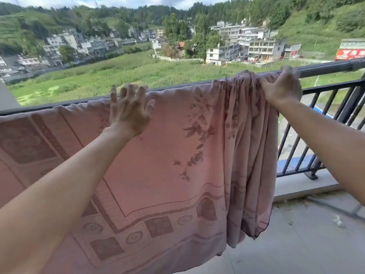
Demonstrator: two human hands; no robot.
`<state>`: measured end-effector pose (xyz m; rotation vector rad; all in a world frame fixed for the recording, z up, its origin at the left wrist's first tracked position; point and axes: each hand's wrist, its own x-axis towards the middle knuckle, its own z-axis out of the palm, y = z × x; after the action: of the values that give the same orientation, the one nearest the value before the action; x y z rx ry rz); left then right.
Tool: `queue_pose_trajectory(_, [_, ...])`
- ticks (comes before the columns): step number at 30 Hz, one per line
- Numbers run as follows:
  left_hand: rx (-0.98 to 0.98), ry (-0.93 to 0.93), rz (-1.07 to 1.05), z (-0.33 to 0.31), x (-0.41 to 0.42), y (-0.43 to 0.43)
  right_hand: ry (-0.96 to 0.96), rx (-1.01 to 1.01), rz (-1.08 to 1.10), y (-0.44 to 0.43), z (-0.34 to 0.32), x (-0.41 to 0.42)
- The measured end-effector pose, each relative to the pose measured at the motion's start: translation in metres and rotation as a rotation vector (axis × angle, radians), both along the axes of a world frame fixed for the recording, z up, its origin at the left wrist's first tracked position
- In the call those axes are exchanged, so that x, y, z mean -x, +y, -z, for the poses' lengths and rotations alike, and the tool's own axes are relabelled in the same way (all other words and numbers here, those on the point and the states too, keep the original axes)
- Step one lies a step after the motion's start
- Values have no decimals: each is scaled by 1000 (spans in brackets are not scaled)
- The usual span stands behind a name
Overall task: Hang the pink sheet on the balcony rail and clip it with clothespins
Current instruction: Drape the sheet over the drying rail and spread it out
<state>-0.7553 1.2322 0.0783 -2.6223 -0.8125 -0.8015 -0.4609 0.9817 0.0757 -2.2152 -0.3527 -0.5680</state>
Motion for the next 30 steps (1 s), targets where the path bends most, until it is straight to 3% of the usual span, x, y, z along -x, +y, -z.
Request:
queue_pose_trajectory(3, [-3,-30,184,-6,-60,-40,26,-106,-35,-2,9,-8])
queue_pose_trajectory(6, [17,29,220,-1,-108,-56,-16,-170,-27,-22,-2,-19])
queue_pose_trajectory(11, [-131,-50,176,16,-125,-51,-43,-313,258,-109,-14,-73])
queue_pose_trajectory(14, [-160,-69,182,20,-125,-48,81,-142,333,-153,15,-92])
queue_pose_trajectory(17, [-133,-78,183,17,-126,-53,230,141,200,-155,41,-92])
queue_pose_trajectory(22, [-11,-91,304,3,-150,-89,-94,-26,45,-103,-4,-94])
queue_pose_trajectory(27, [188,-106,227,1,-189,-119,-166,308,-183,-65,-31,-103])
queue_pose_trajectory(30, [177,-108,105,4,-194,-119,-248,299,-275,-60,-25,-121])
